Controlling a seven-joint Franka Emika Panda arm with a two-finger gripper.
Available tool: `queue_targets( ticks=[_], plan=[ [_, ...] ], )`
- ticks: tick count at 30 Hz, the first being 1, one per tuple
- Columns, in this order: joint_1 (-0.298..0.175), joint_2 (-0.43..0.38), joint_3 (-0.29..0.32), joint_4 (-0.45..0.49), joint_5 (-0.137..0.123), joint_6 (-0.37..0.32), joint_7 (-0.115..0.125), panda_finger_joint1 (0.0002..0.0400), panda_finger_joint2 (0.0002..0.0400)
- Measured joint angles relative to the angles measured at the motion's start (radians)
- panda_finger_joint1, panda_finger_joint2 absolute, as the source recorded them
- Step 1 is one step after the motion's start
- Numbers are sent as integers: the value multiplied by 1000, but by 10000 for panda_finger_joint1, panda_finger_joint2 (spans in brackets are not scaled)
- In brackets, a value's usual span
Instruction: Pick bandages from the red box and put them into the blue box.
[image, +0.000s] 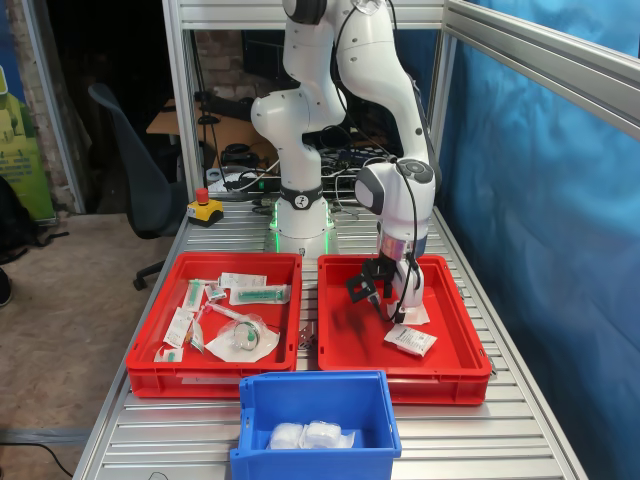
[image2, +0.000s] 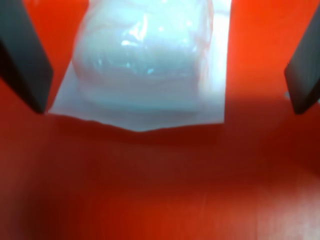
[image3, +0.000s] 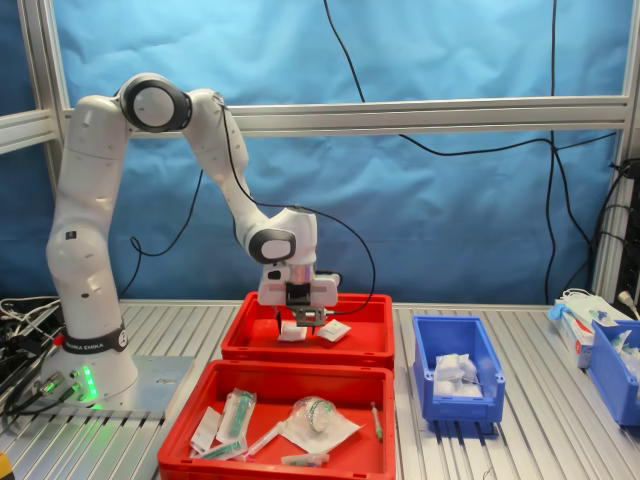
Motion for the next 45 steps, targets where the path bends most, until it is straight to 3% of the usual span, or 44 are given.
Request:
queue_targets(
  ticks=[18,45],
  plan=[
    [33,50,0,27,1,30,22,400,400],
    [56,50,0,38,1,33,26,400,400]
  ],
)
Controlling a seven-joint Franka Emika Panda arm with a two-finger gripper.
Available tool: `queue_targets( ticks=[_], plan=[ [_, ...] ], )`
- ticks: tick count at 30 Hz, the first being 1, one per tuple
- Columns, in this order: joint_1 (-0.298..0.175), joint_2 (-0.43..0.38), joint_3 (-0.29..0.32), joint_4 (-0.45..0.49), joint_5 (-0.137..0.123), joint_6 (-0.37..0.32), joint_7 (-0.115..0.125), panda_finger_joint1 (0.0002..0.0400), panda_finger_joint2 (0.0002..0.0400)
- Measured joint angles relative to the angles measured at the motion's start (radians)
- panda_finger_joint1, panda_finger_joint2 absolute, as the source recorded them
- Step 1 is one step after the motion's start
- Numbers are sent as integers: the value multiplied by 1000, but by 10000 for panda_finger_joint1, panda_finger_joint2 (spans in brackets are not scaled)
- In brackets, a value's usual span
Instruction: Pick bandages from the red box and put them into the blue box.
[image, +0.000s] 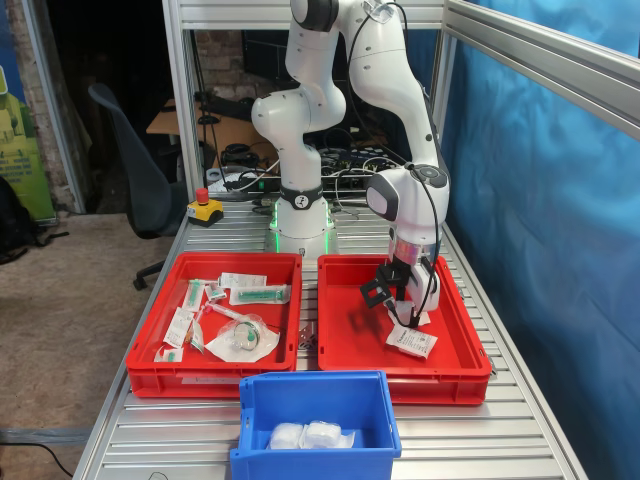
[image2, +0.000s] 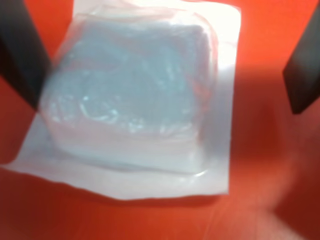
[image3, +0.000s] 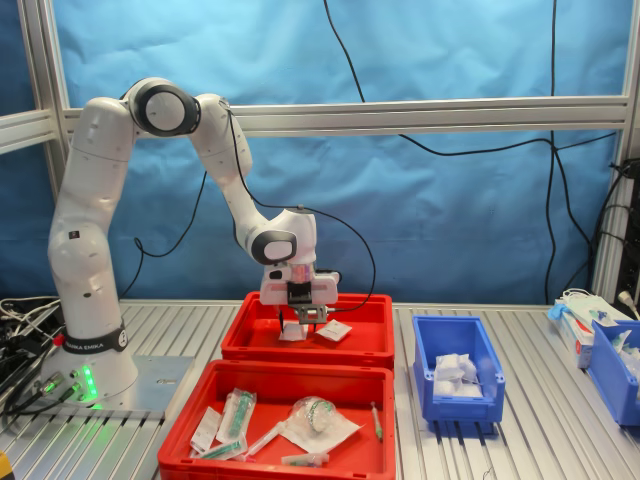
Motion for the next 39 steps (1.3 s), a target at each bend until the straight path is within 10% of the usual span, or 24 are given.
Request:
queue_targets(
  ticks=[14,19,39],
  plan=[
    [0,0,0,2,0,0,0,316,316],
    [0,0,0,2,0,0,0,216,216],
    [0,0,0,8,0,0,0,39,39]
  ],
)
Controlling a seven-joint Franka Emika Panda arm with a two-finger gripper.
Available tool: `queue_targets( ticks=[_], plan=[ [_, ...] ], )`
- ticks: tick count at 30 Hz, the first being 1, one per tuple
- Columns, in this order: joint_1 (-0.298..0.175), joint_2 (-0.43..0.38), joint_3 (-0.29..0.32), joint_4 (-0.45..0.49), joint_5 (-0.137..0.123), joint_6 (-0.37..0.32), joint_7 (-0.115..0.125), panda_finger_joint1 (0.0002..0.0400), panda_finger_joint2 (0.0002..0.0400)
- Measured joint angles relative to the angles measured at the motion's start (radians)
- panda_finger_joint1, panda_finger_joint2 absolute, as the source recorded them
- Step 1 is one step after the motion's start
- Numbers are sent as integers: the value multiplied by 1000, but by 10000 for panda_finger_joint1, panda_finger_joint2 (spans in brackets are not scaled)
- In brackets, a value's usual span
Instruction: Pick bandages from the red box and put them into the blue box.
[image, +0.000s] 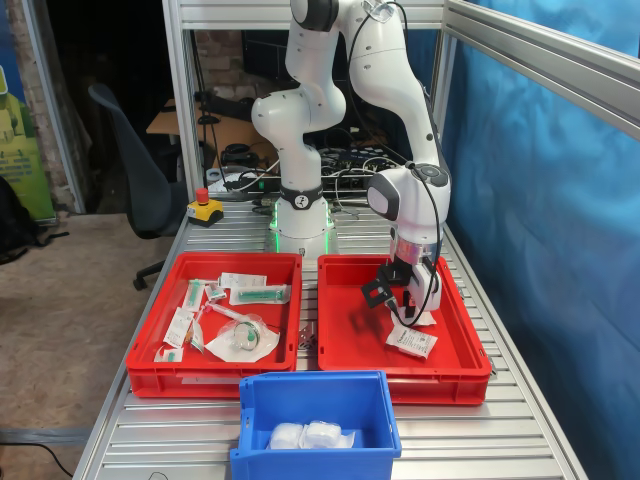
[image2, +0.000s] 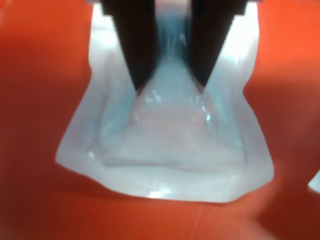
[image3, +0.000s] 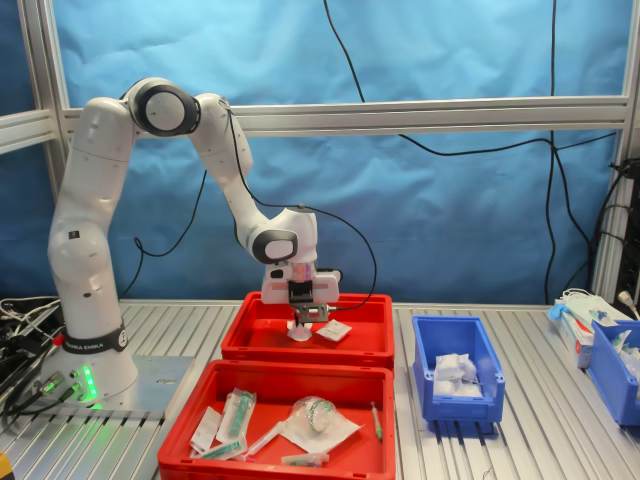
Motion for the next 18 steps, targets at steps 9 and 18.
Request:
queue_targets(
  ticks=[9,18],
  plan=[
    [0,-6,-1,0,0,0,0,39,39],
    [-7,-45,-1,0,0,0,0,39,39]
  ],
)
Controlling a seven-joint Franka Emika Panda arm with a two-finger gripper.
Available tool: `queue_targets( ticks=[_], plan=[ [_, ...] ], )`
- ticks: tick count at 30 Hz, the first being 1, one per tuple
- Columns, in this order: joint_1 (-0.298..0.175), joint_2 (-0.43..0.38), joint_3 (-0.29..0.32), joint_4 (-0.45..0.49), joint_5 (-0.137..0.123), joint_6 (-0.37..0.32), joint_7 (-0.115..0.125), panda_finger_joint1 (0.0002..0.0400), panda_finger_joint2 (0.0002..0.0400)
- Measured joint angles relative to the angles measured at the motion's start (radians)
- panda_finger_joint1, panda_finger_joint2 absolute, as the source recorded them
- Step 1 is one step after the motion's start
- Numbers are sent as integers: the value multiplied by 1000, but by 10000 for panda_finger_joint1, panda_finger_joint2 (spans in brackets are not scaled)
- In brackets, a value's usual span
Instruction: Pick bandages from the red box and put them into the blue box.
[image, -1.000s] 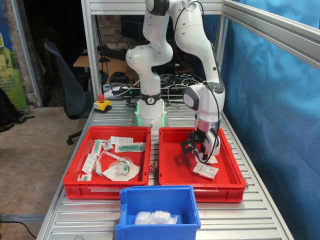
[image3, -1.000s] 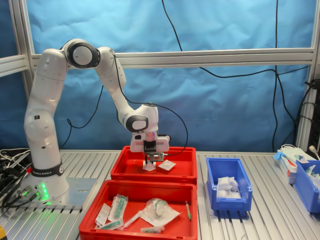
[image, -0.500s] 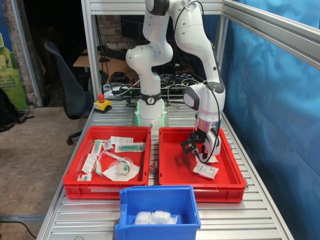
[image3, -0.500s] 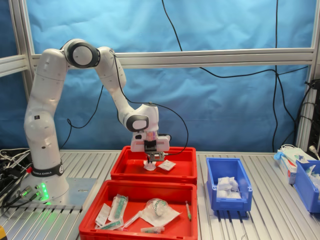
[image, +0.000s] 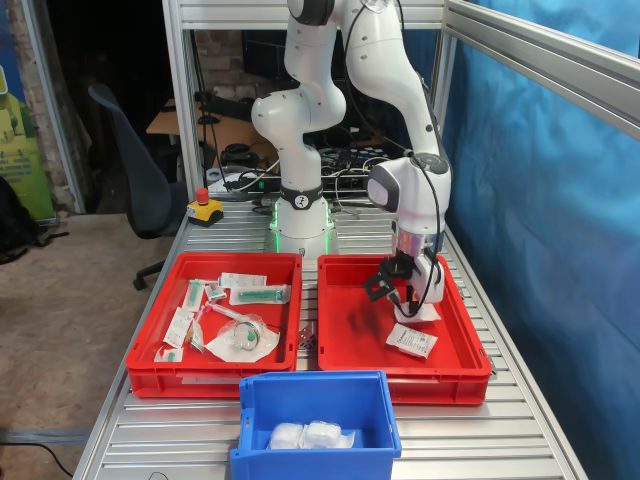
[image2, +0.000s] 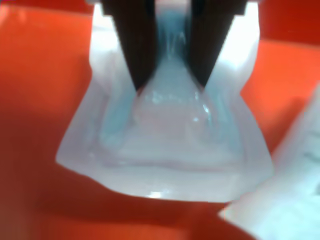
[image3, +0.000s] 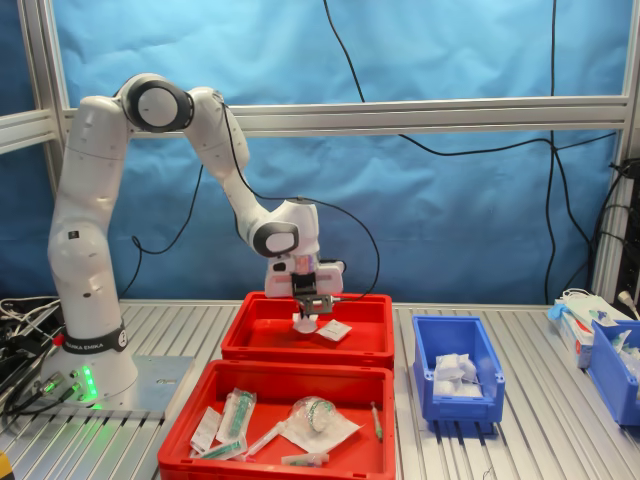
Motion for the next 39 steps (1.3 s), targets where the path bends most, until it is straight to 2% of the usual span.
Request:
queue_targets(
  ticks=[5,13,18,30,39],
  plan=[
    [-24,-49,0,10,-11,0,0,39,39],
    [-50,-71,-1,46,-18,0,0,39,39],
    [-77,-80,-4,104,-20,0,0,39,39],
    [-103,-83,-37,230,-22,-7,0,39,39],
    [-152,-84,-50,343,-23,-103,0,39,39]
  ],
)
